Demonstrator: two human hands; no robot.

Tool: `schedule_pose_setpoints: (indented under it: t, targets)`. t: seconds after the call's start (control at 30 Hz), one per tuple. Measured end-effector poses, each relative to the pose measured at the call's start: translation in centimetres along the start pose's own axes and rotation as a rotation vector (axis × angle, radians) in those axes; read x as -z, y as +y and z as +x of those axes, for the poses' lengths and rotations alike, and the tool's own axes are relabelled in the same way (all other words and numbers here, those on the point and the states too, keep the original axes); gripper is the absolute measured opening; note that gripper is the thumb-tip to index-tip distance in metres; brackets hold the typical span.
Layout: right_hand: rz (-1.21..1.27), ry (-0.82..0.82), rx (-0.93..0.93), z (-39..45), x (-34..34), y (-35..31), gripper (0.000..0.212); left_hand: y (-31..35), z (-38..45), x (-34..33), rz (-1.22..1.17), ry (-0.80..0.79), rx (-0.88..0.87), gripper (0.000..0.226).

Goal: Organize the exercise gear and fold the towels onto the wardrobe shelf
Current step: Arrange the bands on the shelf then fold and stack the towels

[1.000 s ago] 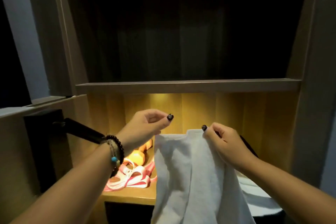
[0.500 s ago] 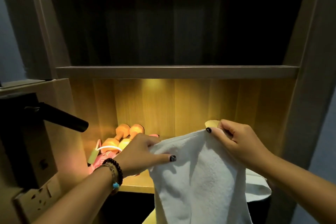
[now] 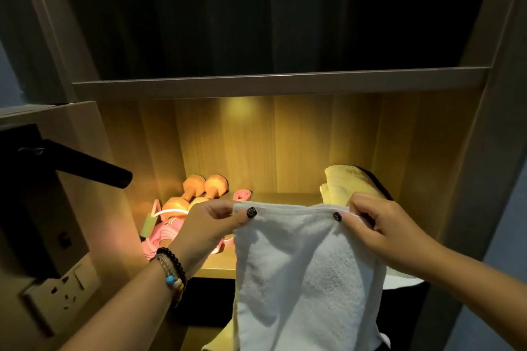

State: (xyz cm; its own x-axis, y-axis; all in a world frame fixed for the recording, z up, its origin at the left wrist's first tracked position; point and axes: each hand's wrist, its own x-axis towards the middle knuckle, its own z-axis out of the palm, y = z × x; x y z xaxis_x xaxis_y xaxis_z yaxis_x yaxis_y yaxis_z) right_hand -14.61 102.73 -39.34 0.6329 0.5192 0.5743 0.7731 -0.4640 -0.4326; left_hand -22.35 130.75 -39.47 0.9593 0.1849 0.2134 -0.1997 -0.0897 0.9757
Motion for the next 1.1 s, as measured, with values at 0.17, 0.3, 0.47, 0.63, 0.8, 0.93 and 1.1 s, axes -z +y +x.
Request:
schedule_pose_setpoints:
  t: [0.17, 0.3, 0.47, 0.63, 0.8, 0.93, 1.1]
  targets:
    - [0.101, -0.013, -0.010, -0.6, -0.6, -0.1, 0.050, -2.3, -0.7, -1.9, 0.158, -0.144, 0.114, 0.072]
    - [0.137, -0.028, -0.030, -1.3, -1.2, 0.6, 0.065, -3.8, -1.3, -3.4, 0.150, -0.058, 0.087, 0.088]
    - [0.204, -0.043, -0.091, -2.6, -1.3, 2.1, 0.070, -3.7, -0.9, -3.8, 0.181, 0.255, -0.009, 0.058]
    - [0.277, -0.135, -0.151, -4.0, -3.0, 3.1, 0.066, -3.0, -0.7, -4.6, 0.181, 0.422, -0.057, 0.060]
    - [0.383, -0.202, -0.307, -6.5, -6.2, 4.2, 0.063, -2.1, 0.3, -4.7, -0.015, 0.741, -0.012, 0.044]
    - [0.403, 0.018, -0.369, -6.2, -5.4, 4.4, 0.066, -1.8, 0.4, -4.5, 0.015, 0.799, -0.049, 0.049]
    - [0.514, 0.463, -0.448, -3.7, -2.3, 2.0, 0.044, 1.2, 0.2, -5.7, -0.023, 0.755, 0.014, 0.038]
